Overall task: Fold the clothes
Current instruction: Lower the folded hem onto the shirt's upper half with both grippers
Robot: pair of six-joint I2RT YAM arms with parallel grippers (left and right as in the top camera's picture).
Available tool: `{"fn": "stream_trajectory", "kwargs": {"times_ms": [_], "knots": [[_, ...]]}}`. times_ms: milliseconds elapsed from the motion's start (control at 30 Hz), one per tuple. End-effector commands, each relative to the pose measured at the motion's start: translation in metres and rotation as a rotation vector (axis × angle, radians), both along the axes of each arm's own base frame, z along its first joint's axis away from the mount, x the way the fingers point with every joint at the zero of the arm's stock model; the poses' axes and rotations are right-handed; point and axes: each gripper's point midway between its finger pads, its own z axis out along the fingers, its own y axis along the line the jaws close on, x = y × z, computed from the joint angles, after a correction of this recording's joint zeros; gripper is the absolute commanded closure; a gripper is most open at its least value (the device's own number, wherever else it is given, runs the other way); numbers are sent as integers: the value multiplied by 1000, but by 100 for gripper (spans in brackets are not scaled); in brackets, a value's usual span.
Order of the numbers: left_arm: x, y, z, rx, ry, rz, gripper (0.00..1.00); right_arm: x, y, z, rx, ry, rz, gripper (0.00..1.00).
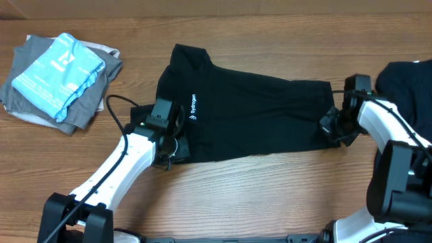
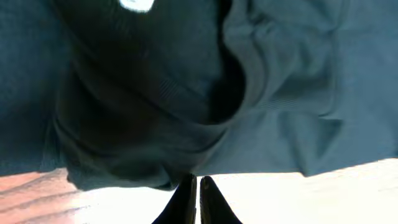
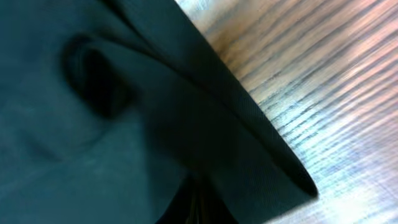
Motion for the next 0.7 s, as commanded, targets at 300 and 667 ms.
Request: {"fn": "stream_trajectory", "kwargs": {"times_ms": [300, 667], "knots": [[-7, 71, -23, 370, -45, 144, 90, -20, -22, -11, -59, 64, -47, 96], [-22, 97, -37, 439, -24, 242, 88, -38, -37, -9, -153, 140, -97, 95]]}}
